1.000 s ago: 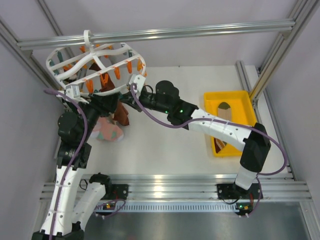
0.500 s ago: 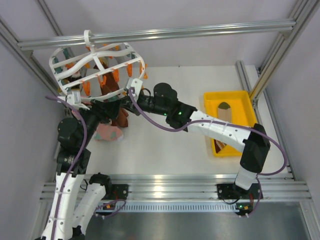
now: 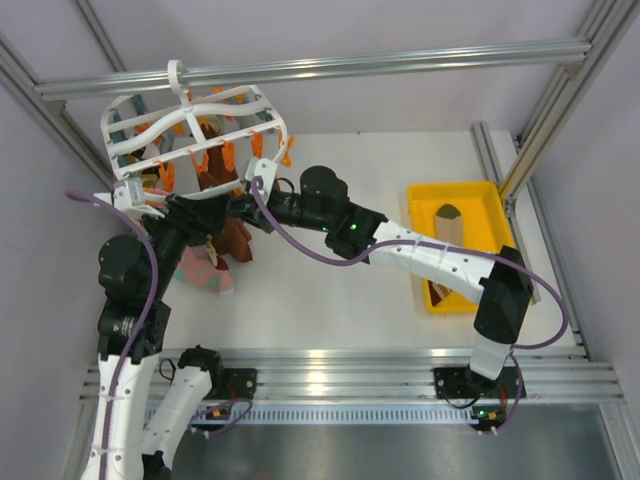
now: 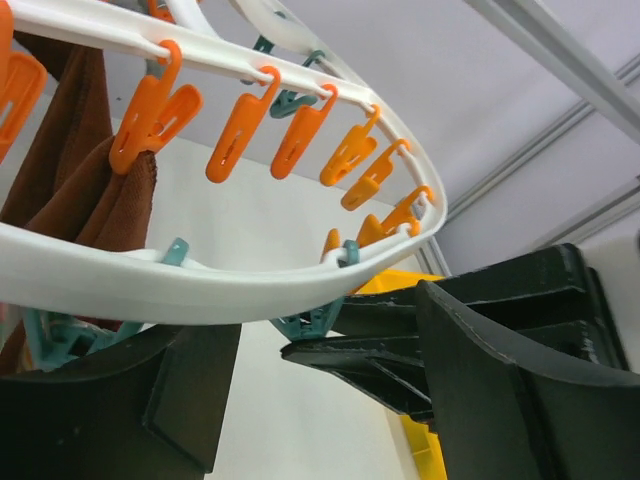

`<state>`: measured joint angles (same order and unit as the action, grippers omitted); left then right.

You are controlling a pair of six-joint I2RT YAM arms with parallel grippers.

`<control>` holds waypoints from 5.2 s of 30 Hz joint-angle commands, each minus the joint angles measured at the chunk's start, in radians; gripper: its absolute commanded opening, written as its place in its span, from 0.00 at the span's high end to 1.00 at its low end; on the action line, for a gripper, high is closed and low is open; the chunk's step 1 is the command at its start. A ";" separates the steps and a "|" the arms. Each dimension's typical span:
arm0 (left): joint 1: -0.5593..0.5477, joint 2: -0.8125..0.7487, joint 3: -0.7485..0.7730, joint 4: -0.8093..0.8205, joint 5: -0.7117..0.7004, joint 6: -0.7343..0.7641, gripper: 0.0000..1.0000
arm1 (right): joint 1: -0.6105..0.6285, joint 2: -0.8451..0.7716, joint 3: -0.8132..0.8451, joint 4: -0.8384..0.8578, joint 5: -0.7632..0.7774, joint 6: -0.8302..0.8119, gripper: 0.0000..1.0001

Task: Clip the socks to the hanger
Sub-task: Open the clamp at the hanger, then pick up the sock from the bin, then clamp the sock onto the hanger.

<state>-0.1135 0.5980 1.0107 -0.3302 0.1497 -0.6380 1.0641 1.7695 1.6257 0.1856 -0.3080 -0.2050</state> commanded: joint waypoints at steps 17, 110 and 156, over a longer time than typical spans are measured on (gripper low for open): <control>0.005 0.033 -0.020 0.115 -0.081 0.009 0.31 | 0.068 -0.047 -0.026 0.037 -0.155 0.013 1.00; 0.005 0.094 -0.023 0.146 -0.003 0.040 1.00 | -1.040 -0.142 -0.600 -1.219 -0.229 -1.556 0.92; 0.005 0.077 -0.083 0.218 0.045 -0.052 1.00 | -0.237 -0.151 -0.106 -0.224 -0.191 0.776 1.00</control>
<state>-0.1184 0.6617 0.9447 -0.1680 0.2169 -0.6796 0.7879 1.6089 1.4429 -0.1383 -0.5083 0.4911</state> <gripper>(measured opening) 0.190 0.083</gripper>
